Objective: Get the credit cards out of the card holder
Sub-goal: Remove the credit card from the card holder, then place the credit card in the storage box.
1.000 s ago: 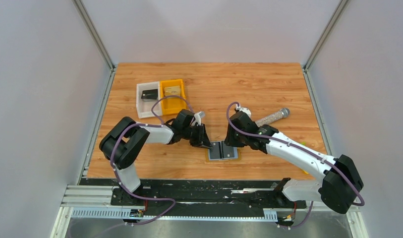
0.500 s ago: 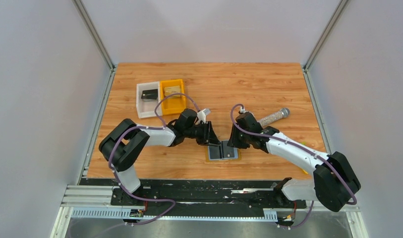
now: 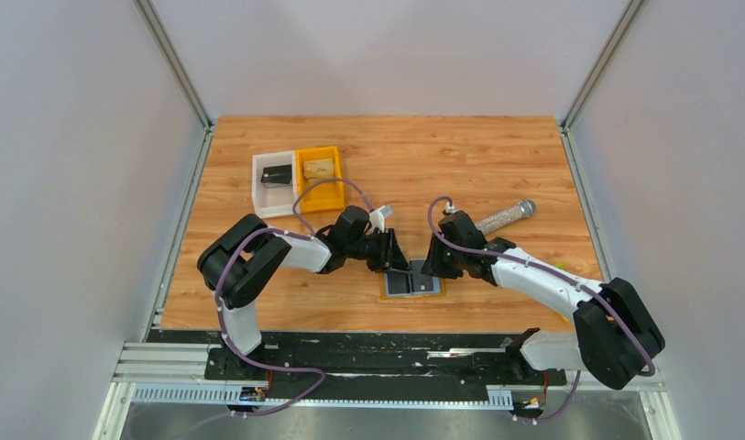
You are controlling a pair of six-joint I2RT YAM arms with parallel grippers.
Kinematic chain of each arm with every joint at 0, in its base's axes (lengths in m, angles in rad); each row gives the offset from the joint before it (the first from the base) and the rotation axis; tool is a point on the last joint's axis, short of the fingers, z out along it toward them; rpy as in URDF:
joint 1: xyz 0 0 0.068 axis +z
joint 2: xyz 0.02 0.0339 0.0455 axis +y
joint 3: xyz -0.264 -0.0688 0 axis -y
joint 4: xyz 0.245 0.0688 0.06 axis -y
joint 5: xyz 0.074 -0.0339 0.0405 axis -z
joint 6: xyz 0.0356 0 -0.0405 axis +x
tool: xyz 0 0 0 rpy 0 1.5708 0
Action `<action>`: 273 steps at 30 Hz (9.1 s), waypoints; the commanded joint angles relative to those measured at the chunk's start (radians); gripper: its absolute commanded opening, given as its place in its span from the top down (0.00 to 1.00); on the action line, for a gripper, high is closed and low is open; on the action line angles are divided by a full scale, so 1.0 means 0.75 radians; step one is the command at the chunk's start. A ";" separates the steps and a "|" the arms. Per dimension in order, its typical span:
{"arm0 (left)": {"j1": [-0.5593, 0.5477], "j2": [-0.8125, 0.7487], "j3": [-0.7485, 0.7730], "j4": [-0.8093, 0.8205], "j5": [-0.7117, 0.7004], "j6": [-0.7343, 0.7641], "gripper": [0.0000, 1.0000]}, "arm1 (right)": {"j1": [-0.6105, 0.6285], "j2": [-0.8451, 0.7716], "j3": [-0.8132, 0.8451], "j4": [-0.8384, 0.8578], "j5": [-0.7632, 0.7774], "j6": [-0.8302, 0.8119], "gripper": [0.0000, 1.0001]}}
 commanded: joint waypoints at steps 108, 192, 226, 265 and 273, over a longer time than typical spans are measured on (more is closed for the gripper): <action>0.025 0.038 -0.118 0.274 -0.035 -0.119 1.00 | -0.060 0.091 -0.164 0.195 -0.037 0.017 0.77; 0.113 -0.521 0.144 -0.801 0.629 0.574 1.00 | -0.090 -0.109 0.265 -0.022 -1.090 -0.681 0.54; 0.412 -0.835 0.031 -0.520 0.341 0.266 0.58 | -0.131 -0.341 0.106 0.474 -0.685 0.078 1.00; 0.354 -0.688 -0.155 0.253 0.299 -0.284 0.65 | -0.118 -0.539 -0.290 1.128 -0.299 0.684 1.00; 0.354 -0.685 -0.155 0.320 0.313 -0.332 1.00 | -0.119 -0.522 -0.294 1.121 -0.322 0.678 0.96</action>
